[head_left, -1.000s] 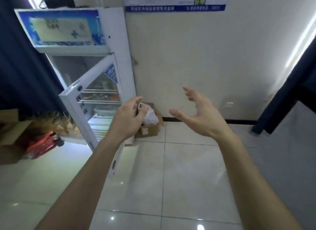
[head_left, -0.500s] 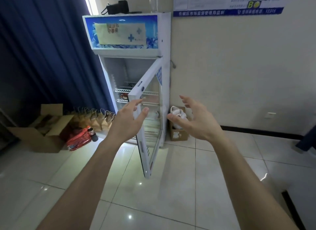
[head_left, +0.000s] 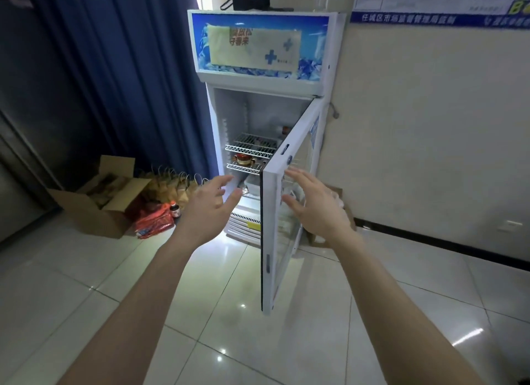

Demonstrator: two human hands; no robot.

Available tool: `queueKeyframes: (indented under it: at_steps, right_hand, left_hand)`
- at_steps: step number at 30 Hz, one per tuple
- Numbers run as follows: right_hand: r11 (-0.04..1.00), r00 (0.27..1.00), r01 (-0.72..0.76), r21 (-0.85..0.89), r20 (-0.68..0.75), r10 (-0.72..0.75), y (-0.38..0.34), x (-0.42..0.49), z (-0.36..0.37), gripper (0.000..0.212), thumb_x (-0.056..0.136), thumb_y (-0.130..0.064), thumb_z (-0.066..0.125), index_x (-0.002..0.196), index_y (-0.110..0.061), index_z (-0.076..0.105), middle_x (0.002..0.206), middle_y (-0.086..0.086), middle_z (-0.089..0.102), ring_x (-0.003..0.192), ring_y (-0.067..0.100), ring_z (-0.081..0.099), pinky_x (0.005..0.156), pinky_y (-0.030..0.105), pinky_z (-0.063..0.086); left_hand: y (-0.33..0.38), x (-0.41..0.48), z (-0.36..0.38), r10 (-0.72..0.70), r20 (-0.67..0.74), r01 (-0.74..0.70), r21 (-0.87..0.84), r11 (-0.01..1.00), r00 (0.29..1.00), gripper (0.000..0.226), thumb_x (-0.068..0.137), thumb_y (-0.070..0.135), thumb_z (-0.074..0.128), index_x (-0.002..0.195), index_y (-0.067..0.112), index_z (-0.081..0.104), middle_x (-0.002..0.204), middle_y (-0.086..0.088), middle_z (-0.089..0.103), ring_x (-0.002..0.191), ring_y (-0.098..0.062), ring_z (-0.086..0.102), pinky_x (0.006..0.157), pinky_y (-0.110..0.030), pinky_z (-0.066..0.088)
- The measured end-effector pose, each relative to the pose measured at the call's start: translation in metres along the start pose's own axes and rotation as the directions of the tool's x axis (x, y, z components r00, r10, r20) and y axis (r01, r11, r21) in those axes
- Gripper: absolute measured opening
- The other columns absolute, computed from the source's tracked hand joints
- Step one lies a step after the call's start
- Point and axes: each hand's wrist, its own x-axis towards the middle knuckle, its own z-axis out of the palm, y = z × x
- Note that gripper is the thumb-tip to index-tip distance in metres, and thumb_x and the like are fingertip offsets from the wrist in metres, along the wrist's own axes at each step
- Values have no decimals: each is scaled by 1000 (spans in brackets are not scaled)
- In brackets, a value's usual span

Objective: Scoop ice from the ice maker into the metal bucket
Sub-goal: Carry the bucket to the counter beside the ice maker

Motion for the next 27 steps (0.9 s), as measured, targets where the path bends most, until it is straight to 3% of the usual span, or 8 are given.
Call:
queueKeyframes:
  at_steps: [4,9,13,16,22,27]
  right_hand:
    - [998,1000,13,54,-29,-12,21,48,23,62,104,-30,69,160,-35,45,167,-15,38,155,8,29,125,34,24]
    - [990,992,102,100,58,-108,42,95,47,60,94,-52,71,151,-39,57,162,-22,44,158,1,22,129,43,23]
    - [965,982,187,183,-20,-187,40,106,73,55,93,-54,71,144,-34,66,157,-18,52,156,3,28,128,52,25]
    - [955,971,237,178,-74,-228,32,117,98,55,95,-49,74,146,-33,63,159,-16,50,158,4,26,129,58,18]
    - [944,956,294,150,-48,-290,9,159,134,58,96,-49,73,151,-33,59,163,-15,47,159,8,25,127,64,16]
    - [941,953,300,156,-19,-301,-5,206,161,51,102,-27,72,151,-28,58,162,-15,48,157,2,27,130,54,17]
  left_hand:
    - [-25,39,-4,-34,-10,34,40,999,999,50,105,57,58,148,32,58,147,7,64,132,-10,61,107,-41,53]
    - [-38,90,-7,-82,-37,82,5,997,996,46,106,54,59,146,33,59,143,9,64,130,-10,61,92,-54,64]
    - [-51,120,-6,-109,-58,109,5,994,992,44,106,53,59,145,33,58,129,13,64,104,-16,70,93,-54,62]
    - [-66,136,-6,-108,-57,109,9,994,992,47,106,56,58,146,32,58,134,11,65,90,-17,67,94,-56,62]
    - [-95,167,-15,-118,-58,119,9,993,991,45,108,52,56,147,30,58,138,10,65,105,-18,73,97,-51,62]
    - [-125,201,-29,-128,-63,130,20,991,990,44,109,47,56,148,27,58,144,9,64,117,-6,62,100,-43,59]
